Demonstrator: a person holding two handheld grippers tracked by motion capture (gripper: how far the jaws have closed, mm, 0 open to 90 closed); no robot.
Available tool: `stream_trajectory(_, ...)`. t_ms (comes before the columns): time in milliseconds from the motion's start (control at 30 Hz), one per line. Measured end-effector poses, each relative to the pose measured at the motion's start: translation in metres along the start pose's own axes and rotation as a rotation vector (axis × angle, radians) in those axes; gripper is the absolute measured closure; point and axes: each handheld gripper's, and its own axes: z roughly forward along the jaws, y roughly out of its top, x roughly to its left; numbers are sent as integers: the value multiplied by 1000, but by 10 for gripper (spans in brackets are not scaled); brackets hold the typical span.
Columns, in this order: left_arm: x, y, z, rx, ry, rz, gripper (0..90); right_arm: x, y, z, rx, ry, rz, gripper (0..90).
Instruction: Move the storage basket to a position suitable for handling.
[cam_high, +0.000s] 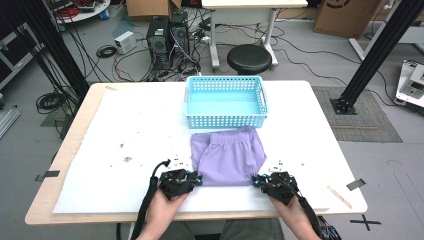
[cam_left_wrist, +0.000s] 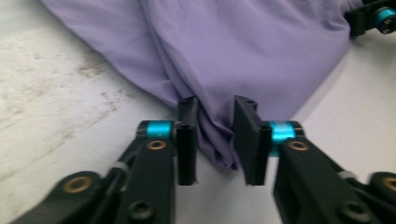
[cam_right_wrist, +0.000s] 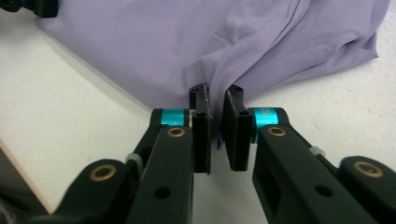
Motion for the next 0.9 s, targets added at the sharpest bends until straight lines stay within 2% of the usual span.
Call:
stream_trajectory(100, -1, 0, 0, -5, -21, 5, 810, 0, -1, -2, 2, 13, 3, 852)
stream_trajectory(233, -2, -2, -3, 2, -38, 15, 821, 0, -4, -6, 2, 24, -2, 853)
stream_trajectory(533, -8, -10, -10, 6, -54, 40, 820, 9, -13, -14, 8, 34, -17, 852)
stream_trajectory(900, -21, -20, -19, 14, -69, 61, 836, 17, -23, -24, 15, 47, -29, 852)
